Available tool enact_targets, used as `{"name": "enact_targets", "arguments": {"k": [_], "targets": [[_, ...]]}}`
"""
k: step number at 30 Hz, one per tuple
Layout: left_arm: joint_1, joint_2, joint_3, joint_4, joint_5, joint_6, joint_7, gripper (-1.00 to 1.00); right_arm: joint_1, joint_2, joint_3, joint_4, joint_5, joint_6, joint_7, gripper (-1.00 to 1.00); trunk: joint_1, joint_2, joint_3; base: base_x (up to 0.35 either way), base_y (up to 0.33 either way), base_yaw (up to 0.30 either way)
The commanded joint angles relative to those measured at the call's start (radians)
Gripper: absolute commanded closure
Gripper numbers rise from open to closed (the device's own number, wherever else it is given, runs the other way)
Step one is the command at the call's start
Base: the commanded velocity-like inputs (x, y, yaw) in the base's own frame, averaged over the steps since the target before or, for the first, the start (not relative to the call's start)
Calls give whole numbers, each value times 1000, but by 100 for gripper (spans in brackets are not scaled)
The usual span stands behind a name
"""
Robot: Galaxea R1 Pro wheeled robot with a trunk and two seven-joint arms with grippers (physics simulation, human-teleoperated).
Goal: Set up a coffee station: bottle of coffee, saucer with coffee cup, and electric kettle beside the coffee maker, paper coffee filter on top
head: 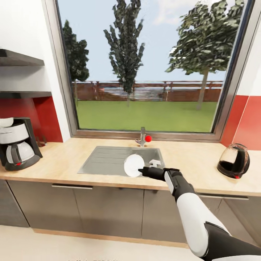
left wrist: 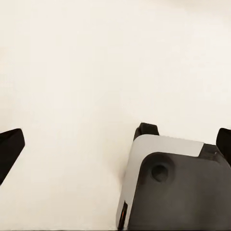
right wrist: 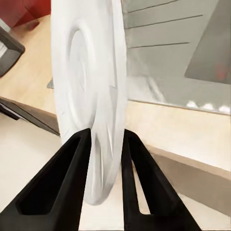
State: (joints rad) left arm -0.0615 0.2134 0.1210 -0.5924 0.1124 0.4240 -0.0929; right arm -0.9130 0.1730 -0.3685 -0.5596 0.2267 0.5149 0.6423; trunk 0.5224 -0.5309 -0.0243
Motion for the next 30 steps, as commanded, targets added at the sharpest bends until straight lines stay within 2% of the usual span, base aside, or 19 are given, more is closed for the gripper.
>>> {"name": "enact_targets", "arguments": {"k": [1, 17, 25, 30], "targets": [[-1, 0, 1, 4, 9, 7, 5, -100, -1, 1, -9, 10, 7, 7, 9, 100, 0, -2, -3, 0, 0, 278], [0, -3, 2, 11, 10, 6, 12, -100, -1, 1, -9, 23, 7, 7, 10, 100, 0, -2, -17, 0, 11, 248], [0, -5, 2, 11, 11, 6, 12, -100, -1, 1, -9, 23, 8, 6, 13, 100, 0, -2, -25, 76, 260, 228], [0, -12, 2, 11, 11, 6, 12, -100, -1, 1, -11, 22, 8, 5, 14, 100, 0, -2, -26, 93, 297, 52]]}}
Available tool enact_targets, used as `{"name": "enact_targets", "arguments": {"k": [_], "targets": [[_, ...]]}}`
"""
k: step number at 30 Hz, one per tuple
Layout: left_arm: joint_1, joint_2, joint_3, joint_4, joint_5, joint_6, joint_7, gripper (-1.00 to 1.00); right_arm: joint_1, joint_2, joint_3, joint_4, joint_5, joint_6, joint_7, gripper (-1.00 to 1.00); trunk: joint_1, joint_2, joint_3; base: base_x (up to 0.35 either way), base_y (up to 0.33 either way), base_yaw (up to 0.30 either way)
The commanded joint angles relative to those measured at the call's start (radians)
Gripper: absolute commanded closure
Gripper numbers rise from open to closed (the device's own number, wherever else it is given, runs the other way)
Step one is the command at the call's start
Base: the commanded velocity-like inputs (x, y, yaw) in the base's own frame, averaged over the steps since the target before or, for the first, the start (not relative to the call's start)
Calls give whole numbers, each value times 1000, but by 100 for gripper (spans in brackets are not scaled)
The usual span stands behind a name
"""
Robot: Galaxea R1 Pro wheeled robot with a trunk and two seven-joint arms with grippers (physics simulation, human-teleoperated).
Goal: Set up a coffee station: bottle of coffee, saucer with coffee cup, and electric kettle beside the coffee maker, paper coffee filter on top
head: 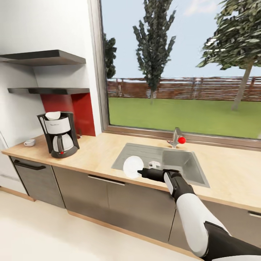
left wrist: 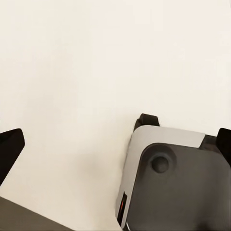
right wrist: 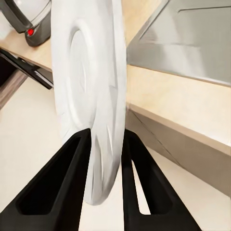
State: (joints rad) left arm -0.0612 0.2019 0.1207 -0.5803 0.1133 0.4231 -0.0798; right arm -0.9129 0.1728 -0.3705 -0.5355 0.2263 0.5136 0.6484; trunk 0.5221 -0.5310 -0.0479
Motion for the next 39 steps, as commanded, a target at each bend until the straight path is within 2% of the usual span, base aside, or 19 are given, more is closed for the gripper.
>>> {"name": "enact_targets", "arguments": {"k": [1, 7, 17, 39], "targets": [[-1, 0, 2, -2, 11, 6, -2, -100, -1, 2, -8, -2, 8, 7, 8, 100, 1, -2, -2, 92, 297, 8], [-1, -1, 2, -1, 10, 6, -2, -100, -1, 2, -8, -2, 8, 6, 8, 100, 1, -2, -2, 57, 255, 2], [-1, -1, 2, -1, 11, 6, -2, -100, -1, 2, -8, -3, 8, 8, 7, 100, 1, -2, -2, 2, 18, 14], [0, -1, 2, -1, 11, 6, -2, -100, -1, 2, -8, -3, 8, 9, 7, 100, 1, -2, -2, 0, 0, 267]]}}
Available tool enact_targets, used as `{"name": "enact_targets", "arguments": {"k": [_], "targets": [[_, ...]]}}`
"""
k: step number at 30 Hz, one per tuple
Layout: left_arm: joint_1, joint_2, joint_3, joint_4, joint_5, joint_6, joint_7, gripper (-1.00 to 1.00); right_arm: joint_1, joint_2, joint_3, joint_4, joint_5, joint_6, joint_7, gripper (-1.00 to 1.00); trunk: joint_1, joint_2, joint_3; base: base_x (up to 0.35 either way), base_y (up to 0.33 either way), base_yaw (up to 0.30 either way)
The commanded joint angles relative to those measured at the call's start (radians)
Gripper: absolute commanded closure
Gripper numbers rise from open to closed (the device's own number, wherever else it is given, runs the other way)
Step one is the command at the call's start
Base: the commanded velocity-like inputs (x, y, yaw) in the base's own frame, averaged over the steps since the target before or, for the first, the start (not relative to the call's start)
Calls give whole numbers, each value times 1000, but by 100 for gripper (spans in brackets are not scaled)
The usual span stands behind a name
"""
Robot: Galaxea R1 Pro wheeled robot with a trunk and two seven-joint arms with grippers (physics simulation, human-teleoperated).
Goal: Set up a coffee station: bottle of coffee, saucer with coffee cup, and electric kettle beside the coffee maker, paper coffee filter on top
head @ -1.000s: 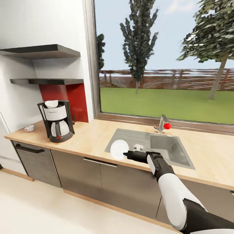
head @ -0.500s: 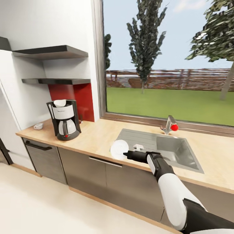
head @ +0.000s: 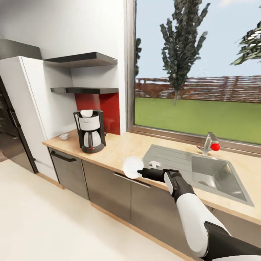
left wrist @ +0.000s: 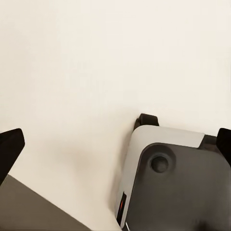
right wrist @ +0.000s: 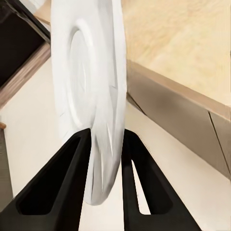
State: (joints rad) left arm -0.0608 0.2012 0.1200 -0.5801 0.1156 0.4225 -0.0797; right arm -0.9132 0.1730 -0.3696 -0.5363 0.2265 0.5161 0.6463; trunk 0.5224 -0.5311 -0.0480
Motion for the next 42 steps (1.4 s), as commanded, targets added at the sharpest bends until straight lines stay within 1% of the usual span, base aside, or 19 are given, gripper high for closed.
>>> {"name": "enact_targets", "arguments": {"k": [1, 8, 11, 17, 25, 27, 30, 32, 33, 36, 42], "targets": [[-1, 0, 3, -1, 9, 7, -2, -100, -1, 1, -9, -2, 8, 7, 9, 100, 0, -2, -2, 0, 0, 280], [-2, -12, 3, -1, 7, 6, -2, -100, -1, 1, -8, -1, 7, 7, 9, 100, 0, -2, -2, 0, 0, 280], [-1, -13, 3, -1, 7, 4, -2, -100, -1, 1, -8, -1, 7, 8, 9, 100, 0, -2, -2, 0, 0, 280], [-1, -14, 3, -1, 7, -24, -2, -100, -1, 1, -9, -1, 7, 8, 9, 100, 0, -2, -4, 0, 0, 280], [-1, -13, 2, 0, 6, -26, 0, -100, -1, 1, -9, -1, 7, 8, 9, 100, 0, -2, -7, 0, 0, 280], [-1, -12, -1, 0, 7, -26, 8, -100, -1, 1, -9, -1, 7, 8, 9, 100, 0, -2, -7, 0, 0, 280], [-1, -12, -2, 8, 8, -25, 99, -100, -1, 1, -9, -1, 7, 8, 9, 100, 0, -2, -9, 0, 0, 280], [-2, -13, 0, 27, 8, -26, 167, -100, -1, 1, -8, -1, 7, 8, 9, 100, 0, -2, -9, 0, 0, 280], [-2, -14, 1, 33, 8, -27, 182, -100, -1, 1, -9, -1, 7, 8, 9, 100, 0, -2, -10, 0, 0, 280], [-2, -13, 2, 40, 9, -29, 205, -100, -1, 1, -9, -1, 7, 8, 9, 100, 0, -2, -11, 0, 0, 280], [-2, -14, 3, 42, 12, -31, 205, -100, -1, 1, -8, -1, 7, 8, 9, 100, 0, -2, -13, 0, 0, 280]]}}
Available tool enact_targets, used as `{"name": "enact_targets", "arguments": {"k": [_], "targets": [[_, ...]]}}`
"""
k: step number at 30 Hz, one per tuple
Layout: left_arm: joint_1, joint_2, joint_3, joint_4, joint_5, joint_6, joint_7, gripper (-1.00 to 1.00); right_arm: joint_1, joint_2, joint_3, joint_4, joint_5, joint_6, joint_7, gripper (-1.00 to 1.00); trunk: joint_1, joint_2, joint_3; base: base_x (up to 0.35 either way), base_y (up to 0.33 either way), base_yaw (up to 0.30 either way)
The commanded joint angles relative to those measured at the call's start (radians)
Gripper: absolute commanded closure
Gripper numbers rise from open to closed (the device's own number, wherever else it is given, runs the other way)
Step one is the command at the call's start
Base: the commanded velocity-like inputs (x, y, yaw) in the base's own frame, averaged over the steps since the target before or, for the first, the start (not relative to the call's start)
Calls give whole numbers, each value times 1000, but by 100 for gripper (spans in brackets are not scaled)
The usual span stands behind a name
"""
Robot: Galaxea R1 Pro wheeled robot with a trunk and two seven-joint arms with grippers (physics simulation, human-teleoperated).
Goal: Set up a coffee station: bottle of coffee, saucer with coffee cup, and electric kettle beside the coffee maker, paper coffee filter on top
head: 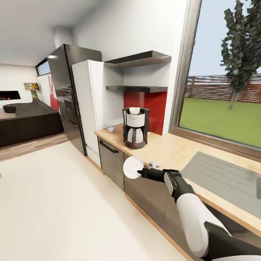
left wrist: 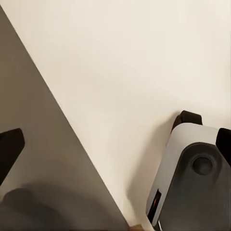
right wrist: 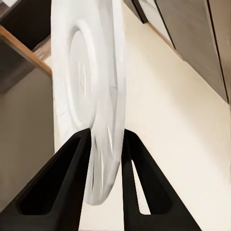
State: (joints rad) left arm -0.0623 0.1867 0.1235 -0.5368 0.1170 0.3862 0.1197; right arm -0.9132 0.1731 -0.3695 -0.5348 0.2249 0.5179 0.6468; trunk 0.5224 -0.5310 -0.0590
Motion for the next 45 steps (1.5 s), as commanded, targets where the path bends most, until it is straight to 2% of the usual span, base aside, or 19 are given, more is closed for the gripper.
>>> {"name": "enact_targets", "arguments": {"k": [1, 8, 14, 18, 45], "targets": [[-1, 0, -1, -2, 11, 5, 5, -100, -1, 1, -8, -2, 8, 7, 8, 100, 0, -2, -3, 0, 0, 280], [-1, -5, -1, -2, 10, 4, 0, -100, -1, 1, -8, -2, 8, 7, 9, 100, 0, -2, -5, 168, 0, 280], [-1, -8, -1, -2, 10, -42, 0, -100, -1, 1, -8, -2, 8, 7, 8, 100, 0, -2, -8, 311, 49, 280], [-1, -9, -1, -2, 10, -48, 0, -100, -1, 1, -8, -2, 8, 7, 9, 100, 0, -2, -9, 321, 138, 280], [-1, -11, -1, -2, 10, -53, 0, -100, -1, 1, -9, -2, 9, 5, 9, 100, 0, -2, -19, 290, 217, 263]]}}
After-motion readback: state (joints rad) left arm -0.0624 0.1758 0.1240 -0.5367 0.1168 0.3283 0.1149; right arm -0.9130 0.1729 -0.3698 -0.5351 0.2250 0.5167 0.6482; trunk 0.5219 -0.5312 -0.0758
